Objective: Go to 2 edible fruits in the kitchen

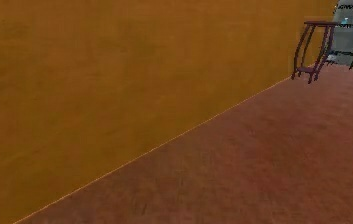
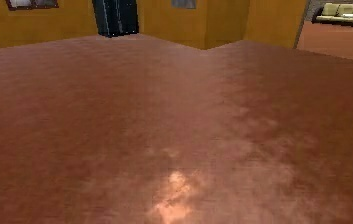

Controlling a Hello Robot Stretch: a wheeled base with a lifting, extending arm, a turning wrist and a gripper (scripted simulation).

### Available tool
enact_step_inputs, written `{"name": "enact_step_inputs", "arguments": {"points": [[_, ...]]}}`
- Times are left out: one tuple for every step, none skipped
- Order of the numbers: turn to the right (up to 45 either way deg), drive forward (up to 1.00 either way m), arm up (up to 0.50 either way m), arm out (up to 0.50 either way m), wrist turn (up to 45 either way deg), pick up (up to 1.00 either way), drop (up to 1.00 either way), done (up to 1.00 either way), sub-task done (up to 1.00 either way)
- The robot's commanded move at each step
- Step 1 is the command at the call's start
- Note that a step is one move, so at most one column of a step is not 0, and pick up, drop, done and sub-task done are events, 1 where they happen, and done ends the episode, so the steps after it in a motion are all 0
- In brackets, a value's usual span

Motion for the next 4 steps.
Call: {"name": "enact_step_inputs", "arguments": {"points": [[-45.0, 0.0, 0.0, 0.0, 0.0, 0.0, 0.0, 0.0, 0.0], [-33.0, 0.0, 0.0, 0.0, 0.0, 0.0, 0.0, 0.0, 0.0], [0.0, 0.25, 0.0, 0.0, 0.0, 0.0, 0.0, 0.0, 0.0], [-45.0, 0.0, 0.0, 0.0, 0.0, 0.0, 0.0, 0.0, 0.0]]}}
